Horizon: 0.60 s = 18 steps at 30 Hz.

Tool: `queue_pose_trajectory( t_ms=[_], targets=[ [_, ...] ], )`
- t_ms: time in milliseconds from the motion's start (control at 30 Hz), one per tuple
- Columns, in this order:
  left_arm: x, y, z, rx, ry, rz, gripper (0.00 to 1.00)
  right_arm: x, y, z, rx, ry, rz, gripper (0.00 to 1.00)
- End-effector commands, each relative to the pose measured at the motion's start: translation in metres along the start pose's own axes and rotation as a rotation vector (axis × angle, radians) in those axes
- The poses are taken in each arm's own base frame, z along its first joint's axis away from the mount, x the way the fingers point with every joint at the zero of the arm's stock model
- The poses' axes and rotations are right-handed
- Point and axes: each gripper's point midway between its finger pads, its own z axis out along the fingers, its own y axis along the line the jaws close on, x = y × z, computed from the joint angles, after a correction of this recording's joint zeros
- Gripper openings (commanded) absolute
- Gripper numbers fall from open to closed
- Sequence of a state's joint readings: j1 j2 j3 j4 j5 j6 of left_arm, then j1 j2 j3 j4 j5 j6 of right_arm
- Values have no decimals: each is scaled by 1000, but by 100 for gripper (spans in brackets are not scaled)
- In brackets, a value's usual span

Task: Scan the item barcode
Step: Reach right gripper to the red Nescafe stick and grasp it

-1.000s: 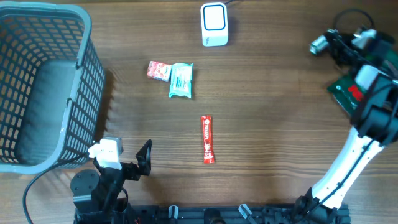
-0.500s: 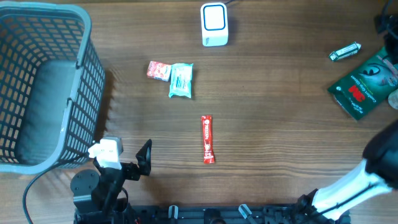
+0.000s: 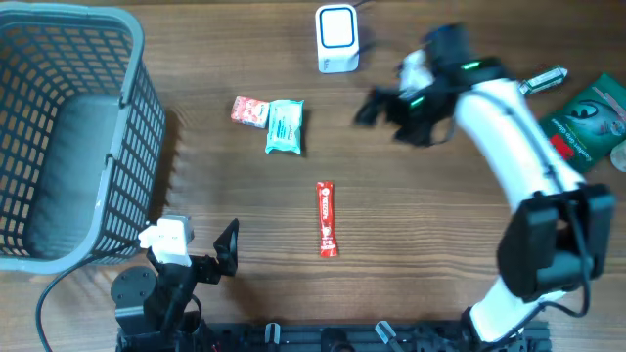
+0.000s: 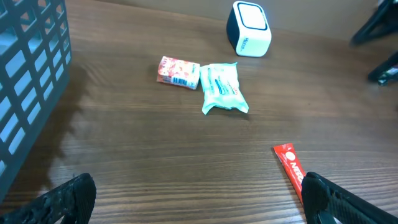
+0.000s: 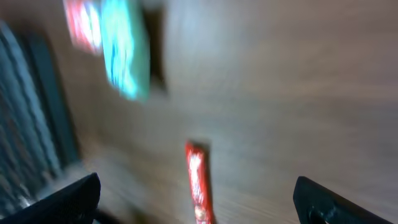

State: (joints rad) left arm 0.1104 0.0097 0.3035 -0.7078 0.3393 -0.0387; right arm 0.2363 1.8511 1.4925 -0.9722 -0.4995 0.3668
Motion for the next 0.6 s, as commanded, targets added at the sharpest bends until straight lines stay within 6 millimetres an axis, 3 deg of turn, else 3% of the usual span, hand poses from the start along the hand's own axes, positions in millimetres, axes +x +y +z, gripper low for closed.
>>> queue_pose_trajectory(
  t_ms=[0,67,200,267,433,567],
  targets=[
    [0,0,0,4,-2,15,100,56,-8,51,150,148,-116,100],
    [0,0,0,4,-2,15,100,88,-9,71,175,222,-134,100],
    [0,0,0,4,-2,15,100,120,-21,95,293,248,-177,99],
    [0,0,0,4,-2,15,100,120,-32,97,448,188,-239,96],
    [0,0,0,4,-2,15,100,130,-6,112,463,138,-372,94],
    [0,0,0,4,-2,15,100,131,-10,116,565,85,-408,83]
  ],
)
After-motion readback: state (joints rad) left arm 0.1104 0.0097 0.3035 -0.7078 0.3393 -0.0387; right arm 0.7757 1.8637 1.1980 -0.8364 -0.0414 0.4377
